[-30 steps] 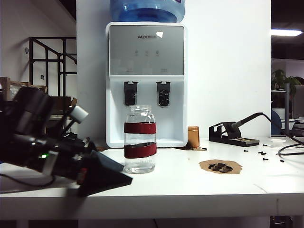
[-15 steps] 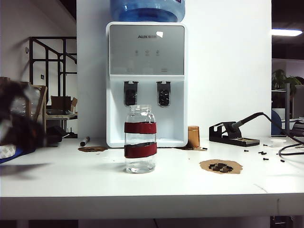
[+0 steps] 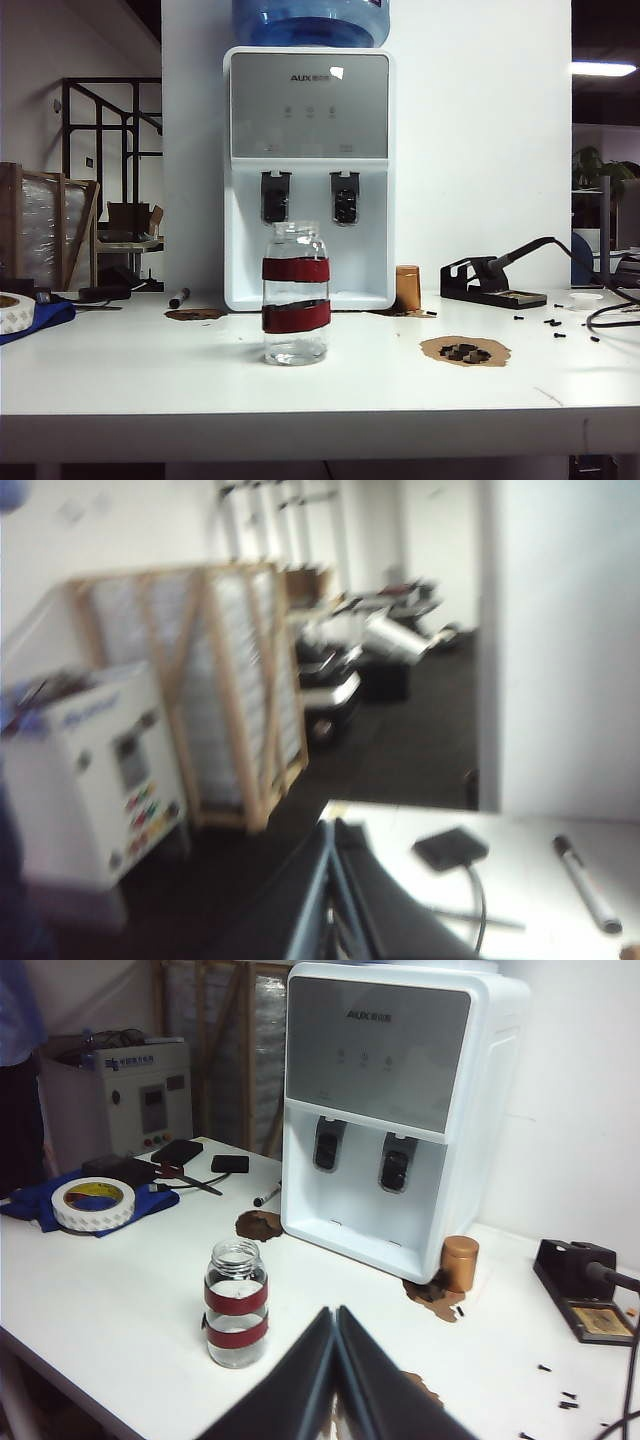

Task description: Pick up the water bottle with two loops of red belts, then reach the front water dispenser and gently press the gray-black baffle horizontally to get a little water.

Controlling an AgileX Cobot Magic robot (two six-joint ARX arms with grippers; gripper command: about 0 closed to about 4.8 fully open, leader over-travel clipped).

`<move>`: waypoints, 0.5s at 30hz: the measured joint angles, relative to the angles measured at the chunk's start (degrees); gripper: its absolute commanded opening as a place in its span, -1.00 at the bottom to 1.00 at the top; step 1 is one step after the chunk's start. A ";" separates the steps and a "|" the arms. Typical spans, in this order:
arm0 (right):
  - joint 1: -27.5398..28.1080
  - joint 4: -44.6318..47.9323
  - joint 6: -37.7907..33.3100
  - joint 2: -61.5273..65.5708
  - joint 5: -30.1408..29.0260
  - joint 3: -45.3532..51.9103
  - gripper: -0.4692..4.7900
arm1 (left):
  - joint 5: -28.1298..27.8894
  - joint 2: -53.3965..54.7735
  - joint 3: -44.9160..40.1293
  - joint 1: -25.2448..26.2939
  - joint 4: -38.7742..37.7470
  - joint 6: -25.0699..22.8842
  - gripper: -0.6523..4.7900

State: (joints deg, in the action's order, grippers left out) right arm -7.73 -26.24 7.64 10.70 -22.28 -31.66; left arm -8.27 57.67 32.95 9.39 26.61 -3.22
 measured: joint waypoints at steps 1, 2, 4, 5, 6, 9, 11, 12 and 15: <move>0.00 0.63 -0.52 -1.16 0.00 1.22 -0.83 | 1.25 -2.45 0.02 0.76 -3.80 1.49 -0.78; 0.00 0.87 -1.07 -2.23 0.02 2.32 -0.83 | 2.62 -4.33 0.00 1.11 -7.13 2.47 -0.78; 0.00 2.62 -2.60 -5.44 0.22 5.51 -0.83 | 5.27 -8.17 -0.13 1.11 -13.68 3.78 -0.78; 0.00 3.19 -3.48 -7.34 0.22 7.10 -0.83 | 7.04 -10.08 -0.17 0.98 -16.59 4.31 -0.78; 0.00 3.48 -4.28 -9.51 0.24 8.68 -0.83 | 9.46 -12.20 -0.17 0.98 -19.43 4.87 -0.78; -0.04 5.35 -7.74 -10.34 1.11 11.85 -0.83 | 16.48 -14.60 -0.17 1.07 -24.50 5.86 -0.78; -0.04 7.48 -10.21 -10.54 1.51 13.42 -0.83 | 19.23 -15.08 -0.96 0.72 -26.60 6.01 -0.78; -0.04 8.85 -11.34 -10.54 1.51 14.12 -0.83 | 19.67 -15.69 -2.03 0.42 -27.87 6.05 -0.78; 0.00 14.23 -13.68 -10.54 1.70 16.74 -0.83 | 20.85 -20.11 -8.44 0.46 -25.75 4.59 -0.78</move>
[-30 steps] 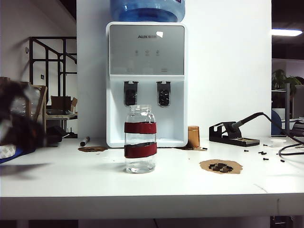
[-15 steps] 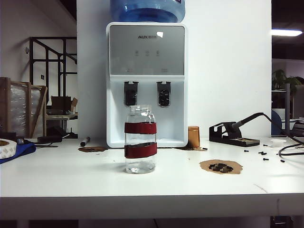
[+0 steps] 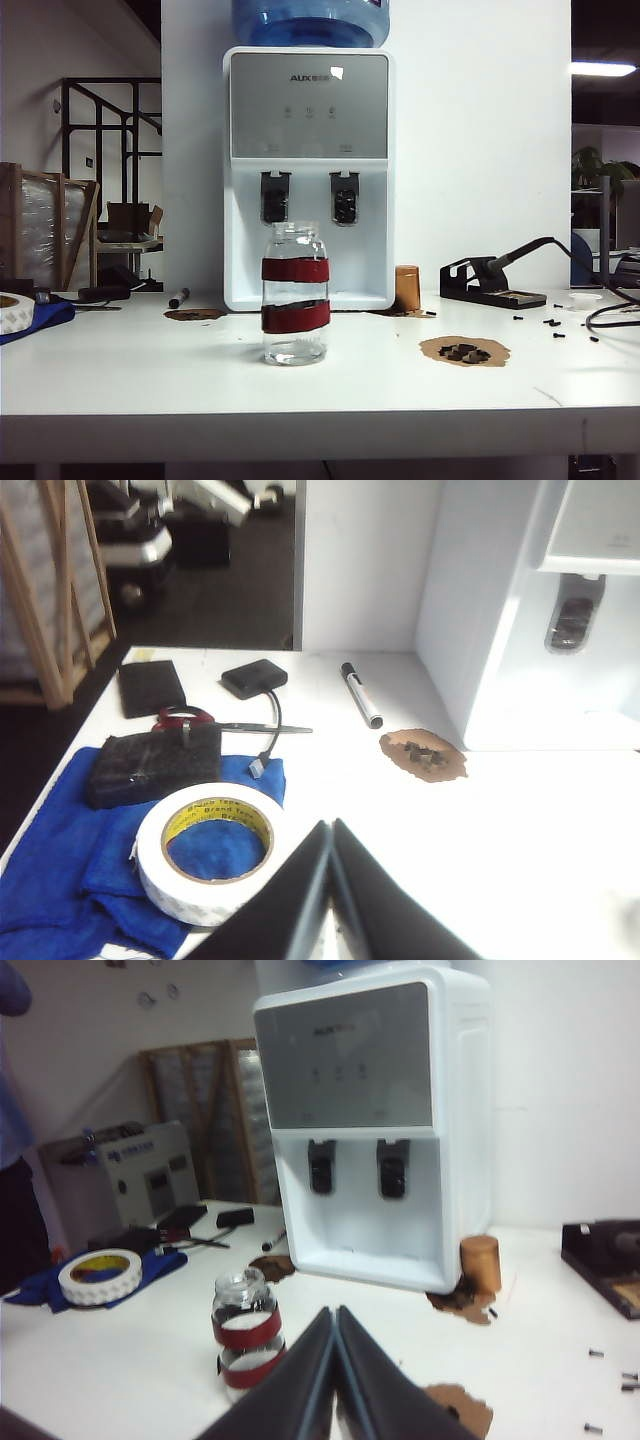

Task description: Pick up the water bottle with two loops of red belts, then reach the front water dispenser and gently press the gray-black baffle horizontally to get a little water.

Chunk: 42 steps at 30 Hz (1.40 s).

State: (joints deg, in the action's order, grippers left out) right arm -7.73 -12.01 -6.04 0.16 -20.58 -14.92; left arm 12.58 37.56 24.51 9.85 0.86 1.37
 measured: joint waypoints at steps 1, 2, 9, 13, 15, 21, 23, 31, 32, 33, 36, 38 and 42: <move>0.02 1.90 -0.07 0.00 0.07 1.01 -0.83 | 0.17 -1.16 -1.49 0.00 1.25 -0.35 -0.78; 0.02 3.17 -0.07 0.00 0.48 1.90 -0.83 | 0.26 -2.62 -2.95 -0.02 1.95 -0.59 -0.78; 0.02 8.11 -0.17 -0.02 3.98 6.78 -0.83 | -0.37 -15.23 -10.19 -1.20 2.54 -0.79 -0.78; 0.02 10.84 -0.20 -0.02 4.74 9.16 -0.83 | -8.39 -20.98 -15.32 -6.25 6.01 -0.79 -0.78; 0.02 12.07 -0.20 -0.02 6.16 10.05 -0.83 | -14.38 -23.96 -18.21 -8.83 8.90 -0.81 -0.78; 0.02 15.12 -0.20 -0.02 7.34 14.88 -0.83 | -19.47 -29.59 -22.75 -11.28 10.88 -2.12 -0.78; 0.02 15.89 -0.20 -0.02 7.65 14.88 -0.83 | -19.52 -31.08 -24.13 -11.28 11.52 -2.32 -0.78; 0.02 16.20 -0.15 -0.02 11.54 14.91 -0.83 | -18.82 -37.46 -24.15 -11.28 -1.31 -2.45 -0.78; 0.02 16.17 -0.15 -0.02 11.56 14.91 -0.83 | -18.82 -37.46 -24.15 -11.28 -2.29 -2.45 -0.78; 0.02 16.20 -0.15 -0.02 11.56 14.91 -0.83 | -18.84 -37.46 -24.15 -11.28 -3.28 -2.47 -0.78; 0.02 16.17 -0.15 -0.02 11.56 14.91 -0.83 | -18.84 -37.46 -24.15 -11.28 -6.21 -2.47 -0.78; 0.02 16.17 -0.15 -0.02 11.54 14.91 -0.83 | -18.84 -37.46 -24.15 -11.28 -7.98 -2.49 -0.78; 0.02 16.17 -0.15 -0.02 11.54 14.91 -0.83 | -18.84 -37.46 -24.15 -11.28 -9.29 -2.49 -0.78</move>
